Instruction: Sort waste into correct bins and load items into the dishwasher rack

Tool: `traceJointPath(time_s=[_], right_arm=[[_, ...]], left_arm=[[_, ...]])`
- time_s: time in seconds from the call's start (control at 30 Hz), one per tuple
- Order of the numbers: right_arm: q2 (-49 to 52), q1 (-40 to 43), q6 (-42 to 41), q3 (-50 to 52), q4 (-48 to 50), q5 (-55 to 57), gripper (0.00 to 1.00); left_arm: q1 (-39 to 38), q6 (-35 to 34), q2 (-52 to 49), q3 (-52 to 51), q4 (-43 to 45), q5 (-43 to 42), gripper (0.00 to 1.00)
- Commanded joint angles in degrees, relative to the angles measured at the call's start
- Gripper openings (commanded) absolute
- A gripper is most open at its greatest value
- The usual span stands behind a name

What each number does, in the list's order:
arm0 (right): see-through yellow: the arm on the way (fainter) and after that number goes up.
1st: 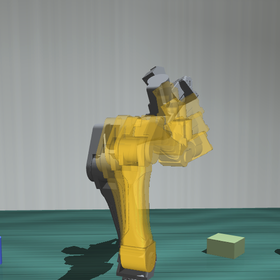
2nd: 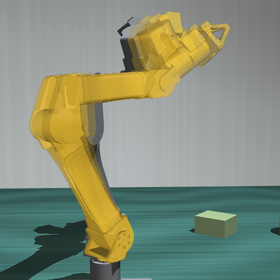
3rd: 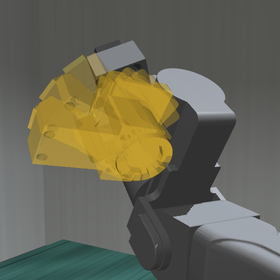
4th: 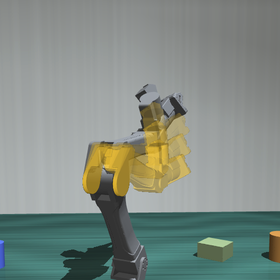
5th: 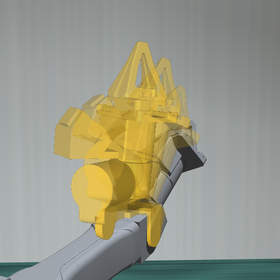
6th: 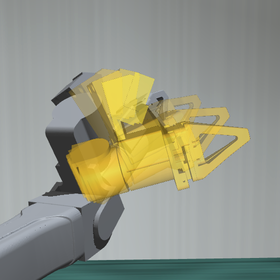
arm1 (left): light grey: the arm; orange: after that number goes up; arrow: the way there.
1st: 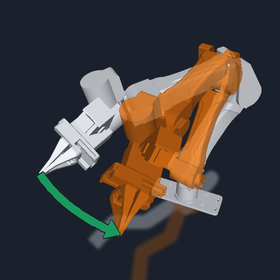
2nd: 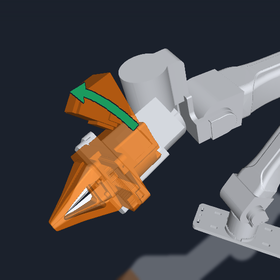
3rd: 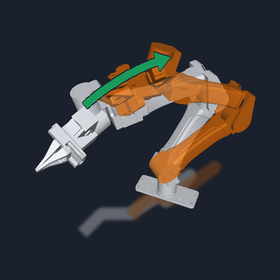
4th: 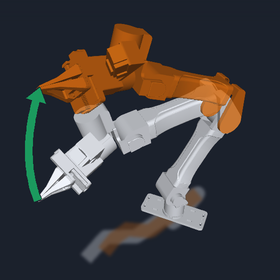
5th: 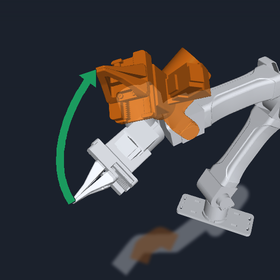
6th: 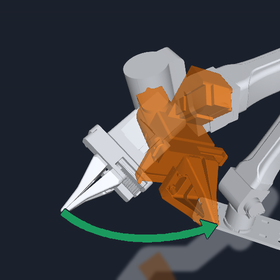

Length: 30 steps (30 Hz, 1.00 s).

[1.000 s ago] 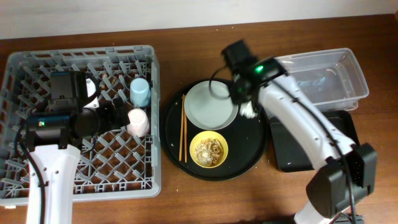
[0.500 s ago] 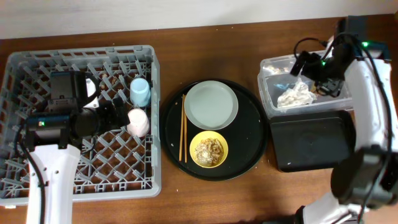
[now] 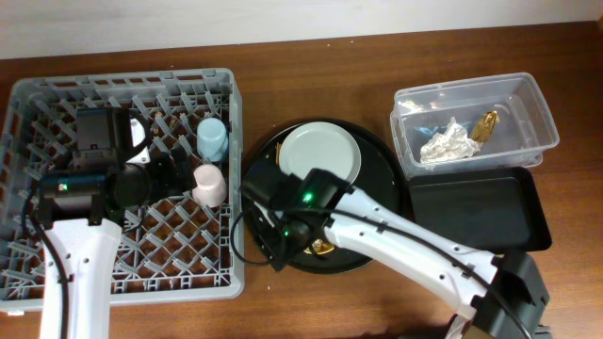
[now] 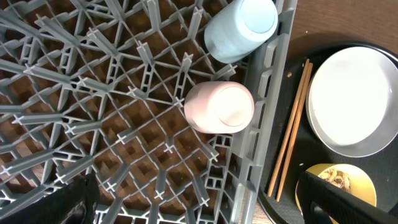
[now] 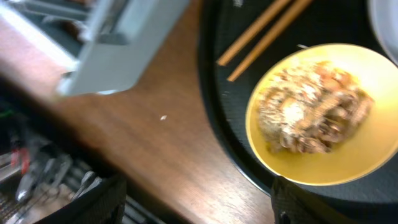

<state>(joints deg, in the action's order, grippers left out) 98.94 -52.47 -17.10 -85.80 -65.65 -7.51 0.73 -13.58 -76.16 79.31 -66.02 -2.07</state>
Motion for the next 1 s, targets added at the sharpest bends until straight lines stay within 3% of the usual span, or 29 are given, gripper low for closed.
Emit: traceJointPath(time_s=[0.0, 0.03, 0.07, 0.13, 0.43, 0.5, 0.57, 0.7, 0.73, 0.97], right_arm=[[0.5, 0.0, -2.7, 0.5, 2.1, 8.3, 0.99], [0.5, 0.5, -2.7, 0.5, 2.2, 8.3, 0.78], [0.7, 0.8, -3.6, 0.7, 2.2, 8.2, 0.42], [1.1, 0.7, -7.9, 2.7, 3.6, 8.3, 0.3], [1.7, 0.7, -7.8, 22.2, 29.0, 8.3, 0.29], [2.1, 0.7, -7.8, 23.3, 29.7, 10.1, 0.29], [2.1, 0.7, -7.8, 23.4, 29.4, 10.4, 0.19], [2.1, 0.7, -7.8, 23.4, 25.7, 11.0, 0.12], [2.1, 0.8, -7.8, 23.4, 25.7, 12.1, 0.05], [0.9, 0.8, -7.8, 22.0, 23.3, 14.6, 0.04]], left_arm=[[0.2, -0.7, 0.8, 0.7, 0.1, 0.4, 1.0], [0.2, -0.7, 0.8, 0.7, 0.1, 0.4, 1.0], [0.2, -0.7, 0.8, 0.7, 0.1, 0.4, 1.0], [0.2, -0.7, 0.8, 0.7, 0.1, 0.4, 1.0], [0.2, -0.7, 0.8, 0.7, 0.1, 0.4, 1.0], [0.2, -0.7, 0.8, 0.7, 0.1, 0.4, 1.0], [0.2, -0.7, 0.8, 0.7, 0.1, 0.4, 1.0], [0.2, -0.7, 0.8, 0.7, 0.1, 0.4, 1.0], [0.2, -0.7, 0.8, 0.7, 0.1, 0.4, 1.0], [0.2, -0.7, 0.8, 0.7, 0.1, 0.4, 1.0]])
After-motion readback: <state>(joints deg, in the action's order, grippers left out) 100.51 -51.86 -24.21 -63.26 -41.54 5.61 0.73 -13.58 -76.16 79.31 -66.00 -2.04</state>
